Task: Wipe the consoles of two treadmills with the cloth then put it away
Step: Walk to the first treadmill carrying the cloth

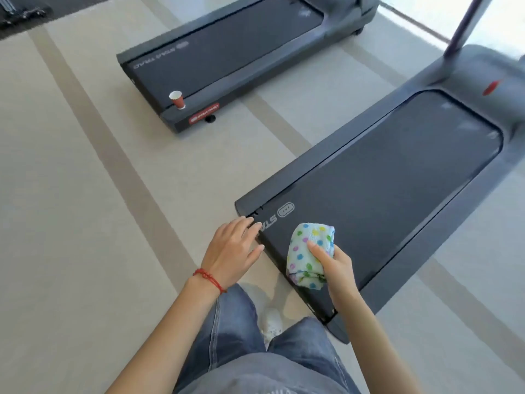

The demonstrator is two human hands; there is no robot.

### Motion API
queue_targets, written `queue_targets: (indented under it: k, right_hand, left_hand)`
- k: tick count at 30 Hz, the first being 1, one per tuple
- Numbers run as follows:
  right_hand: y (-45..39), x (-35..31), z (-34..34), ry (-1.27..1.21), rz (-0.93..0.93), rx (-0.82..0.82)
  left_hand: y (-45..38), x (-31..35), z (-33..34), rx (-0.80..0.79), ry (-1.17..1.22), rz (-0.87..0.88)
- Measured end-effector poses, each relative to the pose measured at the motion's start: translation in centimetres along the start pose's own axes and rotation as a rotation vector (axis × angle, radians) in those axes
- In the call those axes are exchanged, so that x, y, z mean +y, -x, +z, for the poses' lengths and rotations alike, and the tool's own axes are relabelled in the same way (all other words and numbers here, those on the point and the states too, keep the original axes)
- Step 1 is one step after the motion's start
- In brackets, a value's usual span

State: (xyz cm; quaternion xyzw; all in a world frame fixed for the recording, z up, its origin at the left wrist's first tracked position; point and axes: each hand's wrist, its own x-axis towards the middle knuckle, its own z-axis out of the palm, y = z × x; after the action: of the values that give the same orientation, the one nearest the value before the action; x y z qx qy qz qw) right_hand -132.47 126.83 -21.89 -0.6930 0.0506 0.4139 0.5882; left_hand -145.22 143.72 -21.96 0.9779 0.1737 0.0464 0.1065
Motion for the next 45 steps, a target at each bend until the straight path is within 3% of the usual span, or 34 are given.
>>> queue_targets:
  k: [12,21,33,45]
  right_hand:
    - [-6.2,-4.8,2.1,-0.320,-0.013,0.412]
    - [-8.8,-8.7,3.0,-0.526,-0.070,0.585]
    - [-13.9,-15.9,-6.8,-0.616,-0.152,0.646]
    - [-12.4,-31.2,-20.3,-0.490,-0.139,0.667]
  left_hand:
    - [-18.0,-5.7,0.2,-0.077,-0.009,0.457]
    - [-27.3,-5.9,-0.1,-0.095,0.019,0.631]
    - [-38.0,2.4,1.5,-0.127,0.089,0.694]
    - [-50.2,17.6,-7.8,-0.079,0.106,0.708]
